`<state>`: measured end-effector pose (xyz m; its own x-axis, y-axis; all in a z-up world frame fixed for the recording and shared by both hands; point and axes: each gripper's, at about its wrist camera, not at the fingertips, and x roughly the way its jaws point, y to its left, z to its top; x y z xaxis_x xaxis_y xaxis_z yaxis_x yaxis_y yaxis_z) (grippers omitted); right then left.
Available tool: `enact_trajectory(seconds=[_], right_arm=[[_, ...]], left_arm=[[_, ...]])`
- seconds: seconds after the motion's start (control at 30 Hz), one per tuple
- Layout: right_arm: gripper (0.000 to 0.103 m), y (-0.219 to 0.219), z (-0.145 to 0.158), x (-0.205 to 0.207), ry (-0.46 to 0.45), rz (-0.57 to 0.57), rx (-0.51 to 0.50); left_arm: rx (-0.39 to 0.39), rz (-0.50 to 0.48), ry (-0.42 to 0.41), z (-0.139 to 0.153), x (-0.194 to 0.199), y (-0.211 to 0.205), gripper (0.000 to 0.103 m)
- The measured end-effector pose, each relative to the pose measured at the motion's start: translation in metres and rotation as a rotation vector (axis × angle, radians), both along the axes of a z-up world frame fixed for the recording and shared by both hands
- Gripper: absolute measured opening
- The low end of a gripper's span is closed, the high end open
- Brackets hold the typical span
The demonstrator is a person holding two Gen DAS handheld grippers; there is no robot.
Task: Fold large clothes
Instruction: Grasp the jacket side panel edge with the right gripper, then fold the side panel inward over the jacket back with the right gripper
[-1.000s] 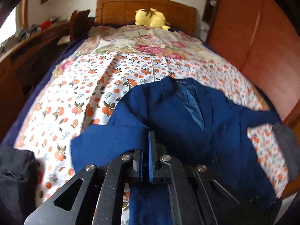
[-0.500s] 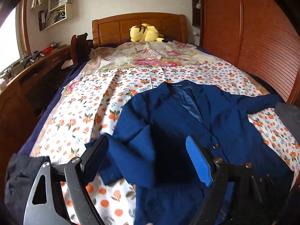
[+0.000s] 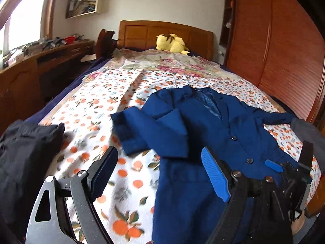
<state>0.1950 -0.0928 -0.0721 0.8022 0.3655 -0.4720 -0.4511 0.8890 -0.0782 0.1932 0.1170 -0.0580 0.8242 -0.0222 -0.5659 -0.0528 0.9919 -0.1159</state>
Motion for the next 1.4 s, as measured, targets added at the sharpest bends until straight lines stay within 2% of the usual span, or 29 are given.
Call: enact_trajectory(seconds=[0.23,0.43,0.7,0.8,0.9,0.97,1.03,1.1,1.17,1.2,1.27,1.4], right_arm=[[0.103,0.000,0.039,0.002,0.027,0.034,0.051],[0.103,0.039,0.077,0.021,0.005,0.107,0.037],[0.099,0.119,0.067,0.081,0.075,0.193,-0.041],[0.092,0.146,0.057,0.099,0.120,0.246,-0.067],[0.083,0.172,0.047,0.109,0.161,0.279,-0.135],[0.072,0.185,0.039,0.118,0.188,0.273,-0.194],[0.066,0.192,0.032,0.129,0.220,0.252,-0.242],[0.055,0.190,0.030,0.137,0.239,0.233,-0.224],[0.018,0.181,0.030,0.144,0.258,0.228,-0.201],[0.011,0.175,0.033,0.146,0.256,0.233,-0.183],[0.006,0.171,0.043,0.146,0.212,0.238,-0.152],[0.006,0.146,0.073,0.146,0.115,0.213,-0.061]], left_arm=[[0.010,0.028,-0.073,0.014,-0.026,0.020,0.085],[0.023,0.037,-0.108,0.022,-0.049,0.032,0.085],[0.017,0.070,-0.127,0.023,-0.069,0.060,0.085],[0.013,0.086,-0.124,0.021,-0.071,0.069,0.085],[0.016,0.093,-0.120,0.019,-0.071,0.073,0.085],[0.004,0.088,-0.117,0.018,-0.070,0.074,0.085],[0.006,0.086,-0.116,0.017,-0.070,0.072,0.085],[0.009,0.079,-0.114,0.017,-0.069,0.068,0.085],[0.008,0.070,-0.114,0.017,-0.069,0.066,0.085],[0.007,0.066,-0.114,0.017,-0.068,0.065,0.085],[0.006,0.061,-0.114,0.017,-0.067,0.063,0.085],[0.002,0.045,-0.113,0.017,-0.065,0.057,0.085]])
